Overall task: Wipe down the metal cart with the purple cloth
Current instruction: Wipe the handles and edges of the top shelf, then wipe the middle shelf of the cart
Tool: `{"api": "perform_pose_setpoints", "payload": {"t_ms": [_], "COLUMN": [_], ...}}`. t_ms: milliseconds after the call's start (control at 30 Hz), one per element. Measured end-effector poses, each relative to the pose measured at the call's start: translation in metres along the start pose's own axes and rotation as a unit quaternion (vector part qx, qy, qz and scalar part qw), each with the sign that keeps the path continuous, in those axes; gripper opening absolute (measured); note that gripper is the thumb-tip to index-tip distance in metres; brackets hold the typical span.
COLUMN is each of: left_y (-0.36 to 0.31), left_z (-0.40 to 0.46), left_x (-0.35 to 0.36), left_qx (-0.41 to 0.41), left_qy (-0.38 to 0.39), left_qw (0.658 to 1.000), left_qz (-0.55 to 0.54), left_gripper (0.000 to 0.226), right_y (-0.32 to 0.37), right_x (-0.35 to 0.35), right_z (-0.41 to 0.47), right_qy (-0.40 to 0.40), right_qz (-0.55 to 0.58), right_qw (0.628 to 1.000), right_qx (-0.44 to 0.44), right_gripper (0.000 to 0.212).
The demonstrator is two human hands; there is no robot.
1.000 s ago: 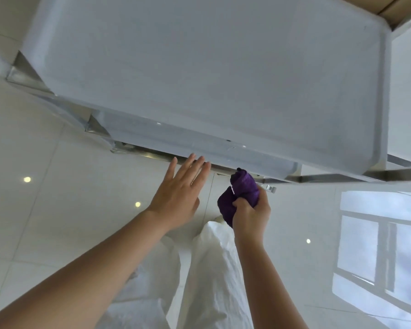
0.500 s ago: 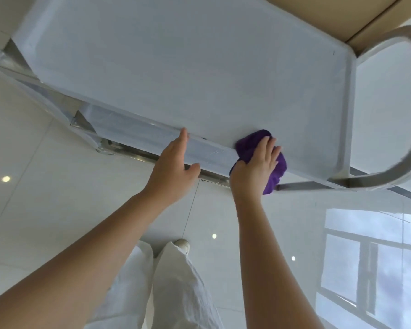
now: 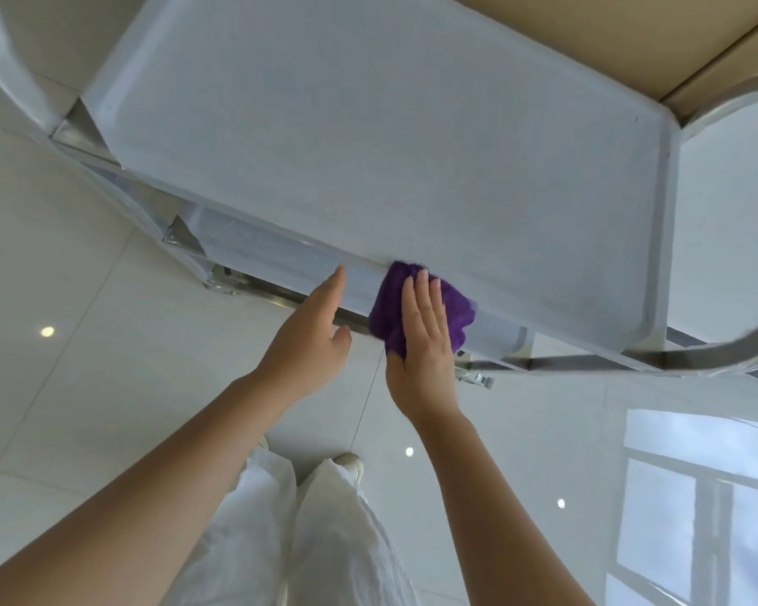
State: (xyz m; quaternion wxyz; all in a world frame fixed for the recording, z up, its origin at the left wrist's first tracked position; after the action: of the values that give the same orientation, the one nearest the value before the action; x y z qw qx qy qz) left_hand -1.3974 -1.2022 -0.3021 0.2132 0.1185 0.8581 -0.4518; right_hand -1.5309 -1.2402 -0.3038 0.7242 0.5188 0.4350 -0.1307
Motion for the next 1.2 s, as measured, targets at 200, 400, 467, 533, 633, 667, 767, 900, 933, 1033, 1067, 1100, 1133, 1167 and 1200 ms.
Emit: {"api": "perform_pose_setpoints", "payload": {"t_ms": [200, 400, 467, 533, 633, 667, 767, 900, 933, 1033, 1067, 1100, 1133, 1167, 1200], "left_y": [0.050, 0.070, 0.082, 0.094, 0.113, 0.120, 0.144, 0.175, 0.182, 0.199, 0.204, 0.211, 0.217, 0.225, 0.232], "left_z": [0.012, 0.028, 0.041, 0.055, 0.075, 0.082, 0.103, 0.135, 0.140, 0.154, 0.159, 0.162, 0.164, 0.166, 0.168], "left_x": [-0.003, -0.016, -0.022, -0.031, -0.044, -0.046, -0.047, -0.042, -0.042, -0.047, -0.051, -0.057, -0.063, -0.070, -0.077], "left_qx": [-0.128, -0.119, -0.117, -0.090, -0.006, 0.018, 0.065, 0.099, 0.105, 0.134, 0.136, 0.133, 0.126, 0.118, 0.109], "left_qy": [-0.029, -0.095, -0.081, -0.085, -0.114, -0.121, -0.134, -0.173, -0.182, -0.226, -0.243, -0.259, -0.270, -0.284, -0.299], "left_qw": [0.990, 0.986, 0.983, 0.978, 0.963, 0.955, 0.941, 0.942, 0.946, 0.942, 0.940, 0.940, 0.940, 0.939, 0.938], "left_qz": [-0.050, 0.062, 0.118, 0.167, 0.246, 0.269, 0.303, 0.268, 0.248, 0.208, 0.194, 0.180, 0.166, 0.152, 0.141], "left_gripper": [0.029, 0.045, 0.042, 0.034, 0.027, 0.025, 0.023, 0.024, 0.023, 0.021, 0.021, 0.023, 0.026, 0.028, 0.029], "right_y": [-0.025, -0.017, -0.013, -0.009, -0.008, -0.010, -0.019, -0.028, -0.027, -0.023, -0.019, -0.014, -0.006, 0.005, 0.017], "right_x": [0.021, 0.034, 0.050, 0.073, 0.108, 0.119, 0.148, 0.170, 0.173, 0.183, 0.189, 0.197, 0.205, 0.215, 0.228], "right_z": [-0.060, -0.043, -0.022, -0.001, 0.023, 0.029, 0.040, 0.058, 0.065, 0.092, 0.103, 0.115, 0.125, 0.133, 0.140], "right_qy": [-0.066, -0.088, -0.091, -0.092, -0.083, -0.079, -0.075, -0.093, -0.095, -0.091, -0.086, -0.076, -0.063, -0.061, -0.063], "right_qz": [0.307, 0.325, 0.306, 0.289, 0.284, 0.286, 0.298, 0.291, 0.292, 0.263, 0.243, 0.215, 0.177, 0.125, 0.064], "right_qw": [0.875, 0.842, 0.862, 0.879, 0.898, 0.900, 0.897, 0.913, 0.917, 0.942, 0.952, 0.964, 0.977, 0.989, 0.996], "right_qx": [0.368, 0.422, 0.395, 0.367, 0.327, 0.320, 0.316, 0.269, 0.253, 0.190, 0.165, 0.136, 0.096, 0.040, -0.021], "right_gripper": [0.040, 0.026, 0.029, 0.030, 0.031, 0.032, 0.033, 0.031, 0.032, 0.036, 0.037, 0.037, 0.036, 0.034, 0.037]}}
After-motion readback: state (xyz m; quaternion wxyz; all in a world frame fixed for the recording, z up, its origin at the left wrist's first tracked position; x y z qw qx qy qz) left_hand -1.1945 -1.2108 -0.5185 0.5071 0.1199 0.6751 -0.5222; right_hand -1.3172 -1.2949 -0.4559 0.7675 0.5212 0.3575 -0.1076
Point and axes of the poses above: each hand's wrist, its own z-axis towards the middle knuckle, its own x-axis out of the palm, y = z × x, the point moved 4 cm from there along z, towards the middle knuckle, and after that the axes turned 8 degrees about -x, right-handed, at the moved point
